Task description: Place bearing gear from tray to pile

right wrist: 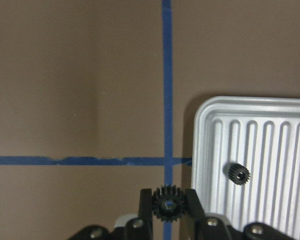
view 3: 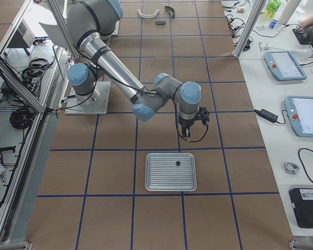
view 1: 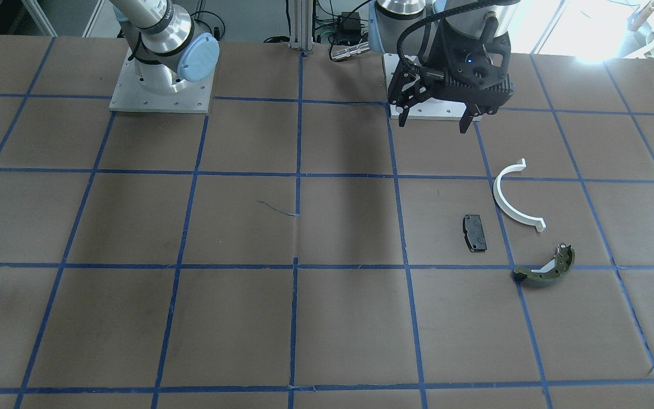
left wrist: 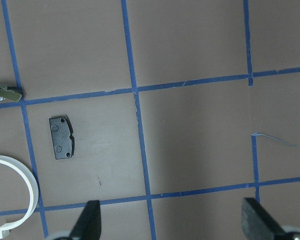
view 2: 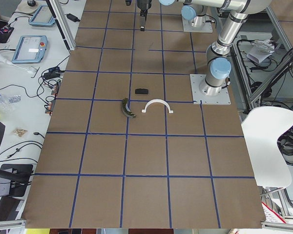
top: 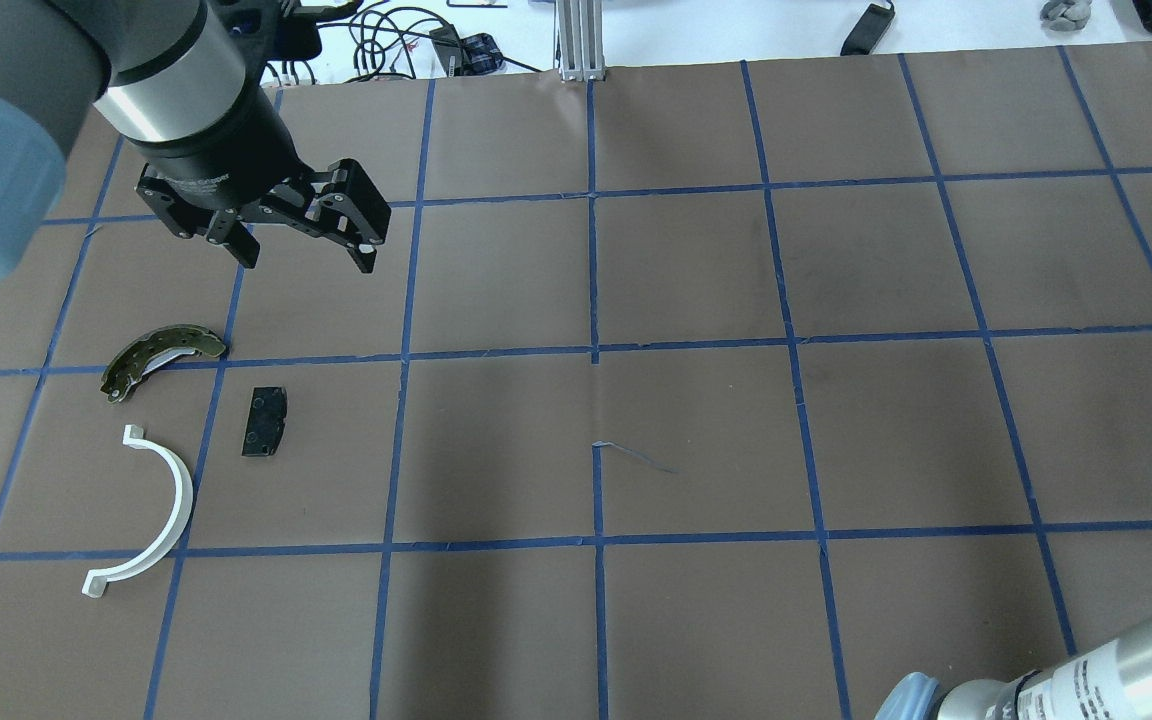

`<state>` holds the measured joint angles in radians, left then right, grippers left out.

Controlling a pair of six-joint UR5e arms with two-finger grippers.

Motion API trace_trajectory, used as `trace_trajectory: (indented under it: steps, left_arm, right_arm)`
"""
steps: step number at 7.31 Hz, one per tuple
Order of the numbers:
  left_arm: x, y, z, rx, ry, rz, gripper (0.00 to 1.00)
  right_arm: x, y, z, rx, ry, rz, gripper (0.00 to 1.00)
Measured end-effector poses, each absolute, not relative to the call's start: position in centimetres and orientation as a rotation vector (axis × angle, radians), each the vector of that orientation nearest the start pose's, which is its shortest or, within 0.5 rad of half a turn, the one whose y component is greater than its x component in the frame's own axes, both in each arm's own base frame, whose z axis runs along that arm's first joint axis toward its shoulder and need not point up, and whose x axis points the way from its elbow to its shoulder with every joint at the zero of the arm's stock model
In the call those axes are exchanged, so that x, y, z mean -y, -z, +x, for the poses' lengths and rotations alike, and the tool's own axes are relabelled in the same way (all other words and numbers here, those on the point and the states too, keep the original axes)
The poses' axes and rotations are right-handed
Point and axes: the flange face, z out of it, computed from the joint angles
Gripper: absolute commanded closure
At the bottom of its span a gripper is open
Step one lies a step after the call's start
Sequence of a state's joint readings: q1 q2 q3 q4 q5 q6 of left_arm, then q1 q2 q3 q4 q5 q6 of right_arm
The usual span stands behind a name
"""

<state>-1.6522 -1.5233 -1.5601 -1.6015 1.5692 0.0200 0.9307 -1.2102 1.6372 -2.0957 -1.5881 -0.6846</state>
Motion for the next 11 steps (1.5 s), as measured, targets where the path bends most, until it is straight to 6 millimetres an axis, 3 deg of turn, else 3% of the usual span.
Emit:
trace_trajectory:
  steps: [2,3,5,6,11]
  left_arm:
    - [46.1,-51.3,-17.2,-3.140,0.043,0.159,0.00]
    - [46.1,-51.3,-17.2,-3.140,0.043,0.159,0.00]
    - [46.1,-51.3,-17.1,-3.140,0.043,0.159,0.00]
    - [46.1,-51.3,-17.1,-3.140,0.042,0.158,0.00]
    - [46.2,-51.3,-17.1,-3.141,0.043,0.157,0.00]
  right_arm:
    - [60.4,-31.8,-12.0,-3.198,0.137,-0.042,0.99]
    - [61.0,-32.0,-5.9,-3.184,0.136,-0.017,0.99]
    - [60.9,-32.1,4.4,-3.162,0.134,0.021,0.99]
    - [60.5,-32.0,8.0,-3.156,0.134,0.024,0.99]
    - [58.6,-30.6,18.7,-3.105,0.109,0.035,0.99]
